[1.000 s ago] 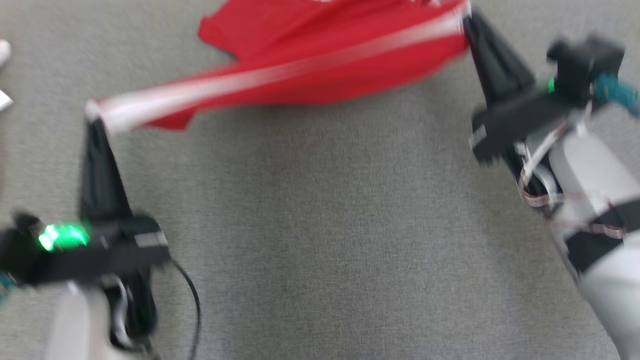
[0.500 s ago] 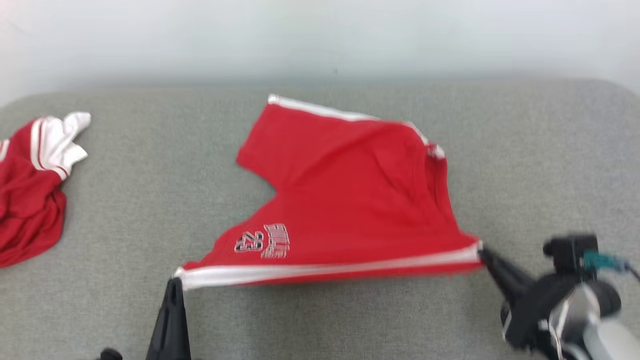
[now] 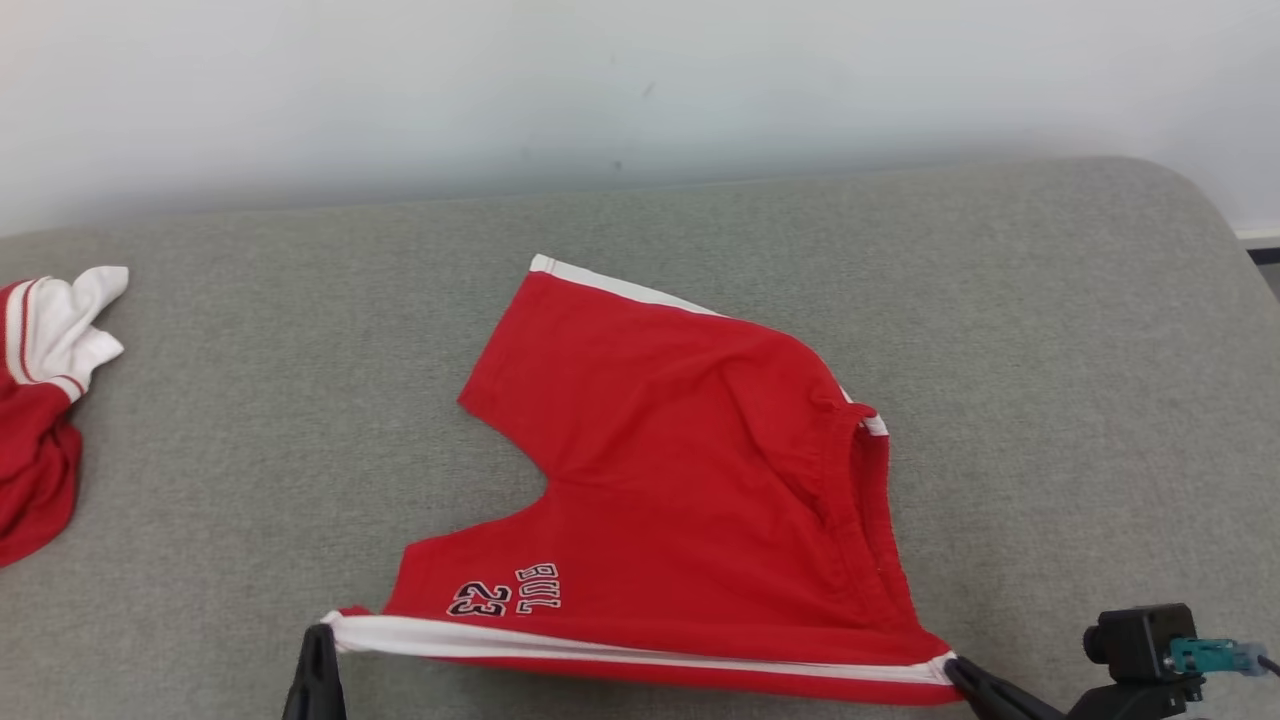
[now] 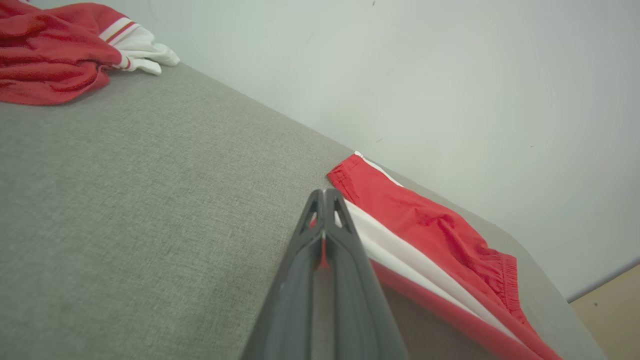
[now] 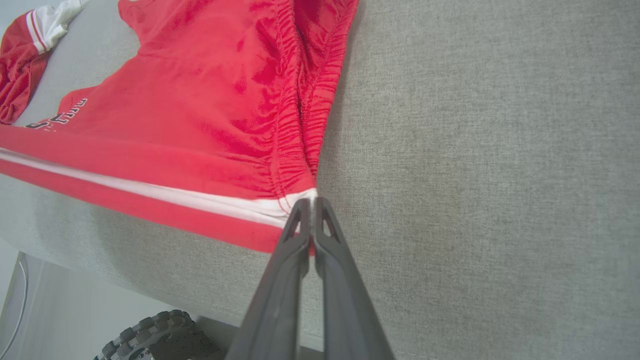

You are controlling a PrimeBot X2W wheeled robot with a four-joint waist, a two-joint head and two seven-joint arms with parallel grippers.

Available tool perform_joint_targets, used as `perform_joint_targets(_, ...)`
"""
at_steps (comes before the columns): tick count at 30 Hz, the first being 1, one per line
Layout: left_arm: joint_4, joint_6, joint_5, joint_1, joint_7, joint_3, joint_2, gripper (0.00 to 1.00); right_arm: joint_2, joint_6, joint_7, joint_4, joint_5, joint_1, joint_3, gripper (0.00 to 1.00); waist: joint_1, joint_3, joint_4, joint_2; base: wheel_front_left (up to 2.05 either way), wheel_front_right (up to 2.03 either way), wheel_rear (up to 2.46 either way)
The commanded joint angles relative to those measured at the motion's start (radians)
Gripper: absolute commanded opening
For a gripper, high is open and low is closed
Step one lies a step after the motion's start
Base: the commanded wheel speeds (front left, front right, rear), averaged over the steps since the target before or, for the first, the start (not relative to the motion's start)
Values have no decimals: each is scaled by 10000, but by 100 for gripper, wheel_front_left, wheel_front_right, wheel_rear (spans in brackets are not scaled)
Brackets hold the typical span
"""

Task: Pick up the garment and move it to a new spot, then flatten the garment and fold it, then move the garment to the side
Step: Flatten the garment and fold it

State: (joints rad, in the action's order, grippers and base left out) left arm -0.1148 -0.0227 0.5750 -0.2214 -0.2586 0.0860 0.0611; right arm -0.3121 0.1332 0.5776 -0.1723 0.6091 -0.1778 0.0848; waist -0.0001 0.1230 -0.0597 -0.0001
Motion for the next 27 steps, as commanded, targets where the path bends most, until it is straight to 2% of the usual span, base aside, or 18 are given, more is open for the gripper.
perform_joint_targets(1,-126,15,-168,286,-71,-104,142,0,171,-46,-71,-108,-64,11,6,0,1,79,-185,1,0,0,0)
perform_joint_targets(9,308,-77,-856,2400,83,133,544,0,880,-38,-1024,15,-70,1182,194,0,1,459,-529,1,0,0,0)
perform_joint_targets(18,2680,-154,-1383,5628,276,295,870,0,1541,-37,-2457,1265,-58,3166,575,0,1,1269,-970,1,0,0,0)
perform_joint_targets(27,4627,-377,-1769,7881,60,407,1023,0,2072,-37,-3813,2583,-181,4876,945,0,1,1963,-1453,1,0,0,0)
